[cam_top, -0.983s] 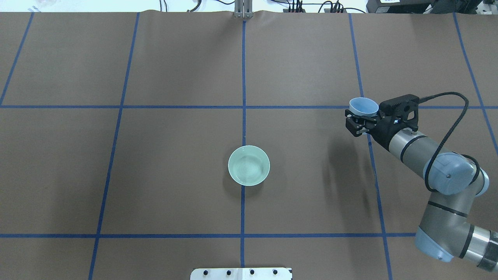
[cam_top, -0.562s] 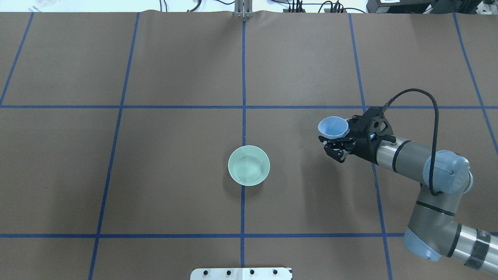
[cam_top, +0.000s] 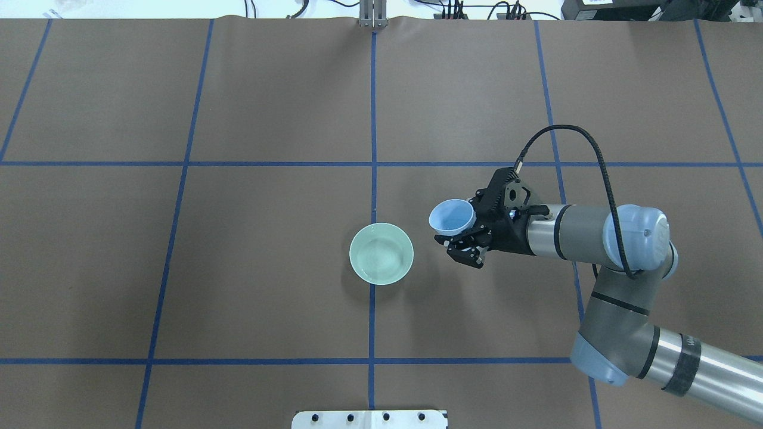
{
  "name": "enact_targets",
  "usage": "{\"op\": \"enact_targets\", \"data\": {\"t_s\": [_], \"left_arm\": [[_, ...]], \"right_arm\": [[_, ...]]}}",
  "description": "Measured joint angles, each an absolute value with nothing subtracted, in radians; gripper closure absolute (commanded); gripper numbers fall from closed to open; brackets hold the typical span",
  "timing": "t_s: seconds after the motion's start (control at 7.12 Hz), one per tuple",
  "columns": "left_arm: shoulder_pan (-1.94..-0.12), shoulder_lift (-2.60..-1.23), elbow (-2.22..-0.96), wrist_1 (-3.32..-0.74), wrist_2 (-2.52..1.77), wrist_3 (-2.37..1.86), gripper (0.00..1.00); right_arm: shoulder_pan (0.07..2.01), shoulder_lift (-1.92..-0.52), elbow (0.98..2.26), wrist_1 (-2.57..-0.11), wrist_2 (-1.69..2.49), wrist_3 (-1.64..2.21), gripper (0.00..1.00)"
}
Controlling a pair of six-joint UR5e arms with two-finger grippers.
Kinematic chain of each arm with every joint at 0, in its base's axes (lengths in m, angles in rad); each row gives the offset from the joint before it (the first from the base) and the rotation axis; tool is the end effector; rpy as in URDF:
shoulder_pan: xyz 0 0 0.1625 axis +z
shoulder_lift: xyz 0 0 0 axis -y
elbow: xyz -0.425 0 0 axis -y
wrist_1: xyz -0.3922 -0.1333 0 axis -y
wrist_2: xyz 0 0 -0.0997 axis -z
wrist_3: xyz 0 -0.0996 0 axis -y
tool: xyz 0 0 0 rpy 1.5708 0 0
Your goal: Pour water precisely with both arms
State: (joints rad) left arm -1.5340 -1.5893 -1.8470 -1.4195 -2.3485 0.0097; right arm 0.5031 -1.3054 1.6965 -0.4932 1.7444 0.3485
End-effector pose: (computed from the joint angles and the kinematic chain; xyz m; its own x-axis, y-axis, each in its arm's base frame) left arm -0.0453 -0.4940 0.5295 0.7080 0.1360 -0.6930 -0.0433 0.9878 0.1497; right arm -0.4537 -0.3822 0.3339 0.3353 -0.8721 0.3563 -0.0268 0.3692 0.9290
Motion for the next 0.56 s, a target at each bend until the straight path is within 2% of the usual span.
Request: {"op": "enact_targets", "data": {"t_s": [0.56], "left_arm": [[-1.534,-1.589,-1.829,-1.42,-2.348,0.007,0.0]], "right_arm": [[0.473,-1.184,1.749,-0.849,1.747,0.348,1.0]]}}
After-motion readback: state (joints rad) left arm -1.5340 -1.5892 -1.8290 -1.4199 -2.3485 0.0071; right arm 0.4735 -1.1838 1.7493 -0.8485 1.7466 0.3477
